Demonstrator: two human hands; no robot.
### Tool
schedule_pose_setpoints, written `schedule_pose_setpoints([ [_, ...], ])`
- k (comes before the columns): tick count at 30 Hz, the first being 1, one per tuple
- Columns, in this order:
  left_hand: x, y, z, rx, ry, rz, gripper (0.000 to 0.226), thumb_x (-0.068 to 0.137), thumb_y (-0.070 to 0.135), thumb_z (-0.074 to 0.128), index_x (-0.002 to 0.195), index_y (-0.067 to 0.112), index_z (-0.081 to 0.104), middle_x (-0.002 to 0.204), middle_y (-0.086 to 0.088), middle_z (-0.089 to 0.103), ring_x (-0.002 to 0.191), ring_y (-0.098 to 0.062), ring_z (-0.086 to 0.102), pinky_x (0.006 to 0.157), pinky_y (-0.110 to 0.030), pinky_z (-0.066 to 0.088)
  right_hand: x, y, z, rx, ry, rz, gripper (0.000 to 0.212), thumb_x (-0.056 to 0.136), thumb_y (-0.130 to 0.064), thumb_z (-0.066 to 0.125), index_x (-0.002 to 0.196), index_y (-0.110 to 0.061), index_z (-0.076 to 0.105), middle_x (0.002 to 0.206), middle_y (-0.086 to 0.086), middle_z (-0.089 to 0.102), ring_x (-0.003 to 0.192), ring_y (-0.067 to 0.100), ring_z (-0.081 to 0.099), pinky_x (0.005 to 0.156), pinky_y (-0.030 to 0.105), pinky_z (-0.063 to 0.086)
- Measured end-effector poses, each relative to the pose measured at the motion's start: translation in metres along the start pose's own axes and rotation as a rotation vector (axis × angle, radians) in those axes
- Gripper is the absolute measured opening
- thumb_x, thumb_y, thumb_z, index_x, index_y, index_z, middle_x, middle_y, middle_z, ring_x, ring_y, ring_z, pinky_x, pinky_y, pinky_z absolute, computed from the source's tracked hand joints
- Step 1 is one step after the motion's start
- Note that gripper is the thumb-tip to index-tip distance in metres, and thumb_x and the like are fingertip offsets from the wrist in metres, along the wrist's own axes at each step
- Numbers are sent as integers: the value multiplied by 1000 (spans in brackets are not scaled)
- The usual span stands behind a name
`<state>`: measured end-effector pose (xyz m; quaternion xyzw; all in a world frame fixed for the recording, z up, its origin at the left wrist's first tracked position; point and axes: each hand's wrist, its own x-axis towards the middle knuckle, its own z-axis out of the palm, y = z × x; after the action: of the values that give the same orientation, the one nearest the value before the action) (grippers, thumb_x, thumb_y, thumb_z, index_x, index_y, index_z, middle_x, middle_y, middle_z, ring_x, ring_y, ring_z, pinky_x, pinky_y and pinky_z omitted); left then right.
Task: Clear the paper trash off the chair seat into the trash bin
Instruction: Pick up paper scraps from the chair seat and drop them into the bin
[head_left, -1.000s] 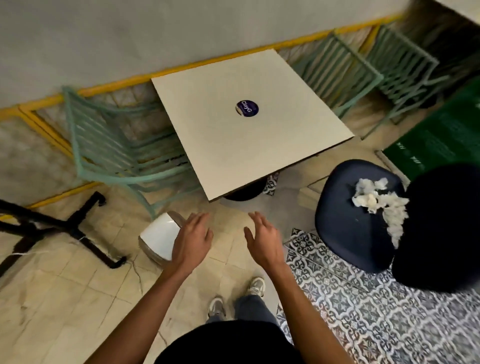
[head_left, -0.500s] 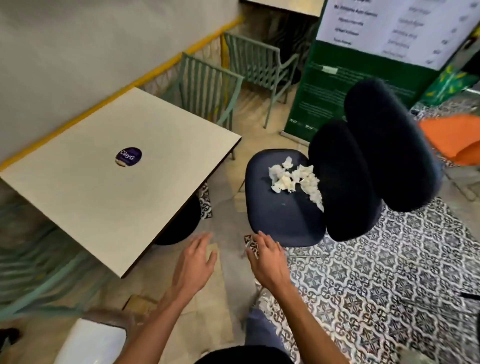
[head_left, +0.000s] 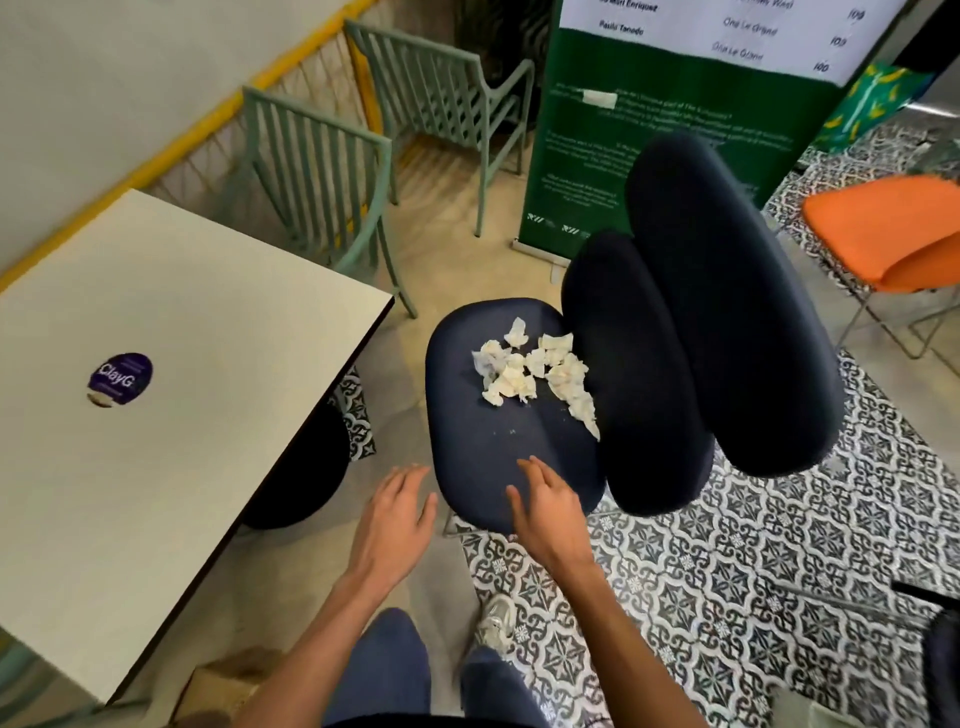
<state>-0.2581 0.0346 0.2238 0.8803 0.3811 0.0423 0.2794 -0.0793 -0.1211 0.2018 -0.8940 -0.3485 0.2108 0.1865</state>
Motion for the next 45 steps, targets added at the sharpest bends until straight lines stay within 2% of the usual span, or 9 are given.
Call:
schedule_pose_setpoints([
  [8,119,17,11,15,-64,56,40,99,28,59,137,17,57,131,-6,62,123,-25,57,107,-41,47,86,19,-17,23,23,88,52,106,-42,55,151,-17,52,158,7,51,143,28,51,116,43,46],
  [13,215,27,5,61,-106,156,40,100,27,60,138,14,57,134,-8,64,127,-29,57,108,-43,48,149,11,-27,32,63,138,51,106,-41,56,151,-17,52,159,7,50,142,29,52,116,42,46],
  [18,301,29,4,79,-158,259,39,101,28,58,137,13,58,132,-6,64,124,-27,57,106,-42,49,203,-1,-39,54,123,204,45,104,-41,56,145,-21,53,148,2,57,129,28,61,104,43,54],
  [21,343,29,7,102,-199,292,38,101,29,57,136,14,58,132,-6,65,124,-27,57,103,-44,51,230,-7,-45,83,159,254,43,104,-40,59,143,-22,55,148,1,57,128,28,61,101,42,55],
  [26,382,37,14,128,-222,338,36,100,27,59,132,13,60,127,-7,67,120,-28,60,101,-45,52,259,-2,-52,98,197,283,35,102,-33,63,135,-20,60,137,0,64,117,28,66,91,39,54],
  [32,408,50,43,161,-270,287,38,100,29,57,135,15,59,129,-6,67,122,-28,59,101,-44,51,296,35,-51,112,116,320,36,102,-35,61,135,-21,57,144,0,59,117,30,65,96,43,56],
  [36,416,60,72,176,-290,223,33,99,26,59,131,17,60,125,-4,67,118,-28,60,94,-44,54,317,71,-44,139,46,365,40,102,-37,61,139,-20,55,145,2,57,115,32,68,92,46,58],
  [40,425,66,117,157,-320,146,29,99,26,58,128,21,61,121,-2,68,112,-27,62,87,-43,56,344,114,-30,133,-37,383,40,102,-29,64,140,-19,57,145,5,58,120,34,65,95,45,58],
  [45,440,64,176,192,-419,49,33,95,22,64,128,22,60,126,-1,65,112,-27,64,81,-45,60,377,155,-4,78,-129,389,42,100,-24,67,140,-18,58,143,9,60,120,36,66,97,47,58],
])
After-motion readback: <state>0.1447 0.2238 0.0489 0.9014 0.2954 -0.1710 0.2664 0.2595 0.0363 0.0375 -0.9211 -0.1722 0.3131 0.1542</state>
